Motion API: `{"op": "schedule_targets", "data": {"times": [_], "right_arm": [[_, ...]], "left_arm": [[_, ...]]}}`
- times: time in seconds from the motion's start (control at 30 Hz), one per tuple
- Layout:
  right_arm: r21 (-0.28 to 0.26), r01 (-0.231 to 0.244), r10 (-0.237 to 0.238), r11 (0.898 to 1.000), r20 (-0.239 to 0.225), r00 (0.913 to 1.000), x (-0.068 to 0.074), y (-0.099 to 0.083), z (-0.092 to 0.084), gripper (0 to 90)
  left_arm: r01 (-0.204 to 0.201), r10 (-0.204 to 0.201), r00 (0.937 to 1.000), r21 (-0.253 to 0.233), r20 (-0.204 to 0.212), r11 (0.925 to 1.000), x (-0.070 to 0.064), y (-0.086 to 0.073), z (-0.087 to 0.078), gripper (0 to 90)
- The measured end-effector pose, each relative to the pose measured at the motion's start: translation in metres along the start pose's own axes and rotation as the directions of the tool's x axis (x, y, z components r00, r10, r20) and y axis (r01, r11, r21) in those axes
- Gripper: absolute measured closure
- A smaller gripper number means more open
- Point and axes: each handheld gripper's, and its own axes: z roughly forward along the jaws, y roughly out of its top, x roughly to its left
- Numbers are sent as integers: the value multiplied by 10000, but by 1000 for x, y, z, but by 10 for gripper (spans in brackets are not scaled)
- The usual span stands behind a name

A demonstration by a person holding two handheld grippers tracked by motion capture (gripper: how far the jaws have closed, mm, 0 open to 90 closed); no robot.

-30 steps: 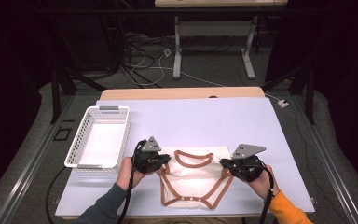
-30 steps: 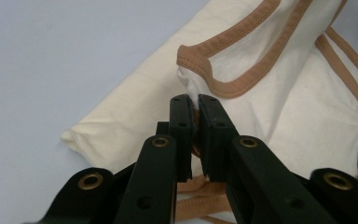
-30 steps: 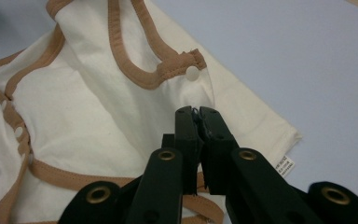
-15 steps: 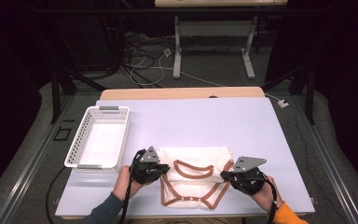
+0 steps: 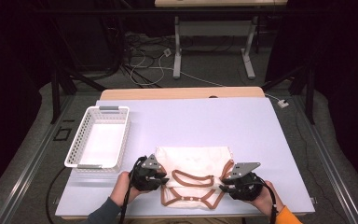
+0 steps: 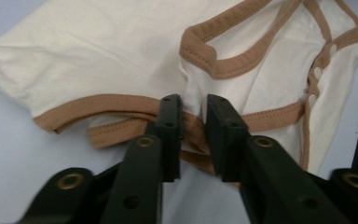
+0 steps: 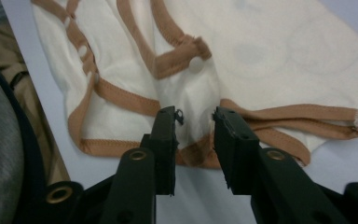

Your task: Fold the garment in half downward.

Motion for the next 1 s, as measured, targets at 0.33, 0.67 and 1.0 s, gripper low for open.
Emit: {"op": "schedule_targets", "data": {"times": [0.33, 0.67, 1.0], "right_arm": [[-1180, -402, 476, 9922, 606, 9970, -16, 11, -6, 853], [14, 54, -55, 10000, 408, 9992, -27, 39, 41, 900], [301, 375, -364, 9988, -362, 9987, -7, 27, 29, 895]], "left_arm": [[421, -536, 9937, -1150, -981, 9925, 18, 15, -20, 630], [245, -246, 9996, -48, -113, 9997, 25, 24, 22, 843], [-188, 178, 9976, 130, 668, 9997, 15, 14, 14, 813]]}}
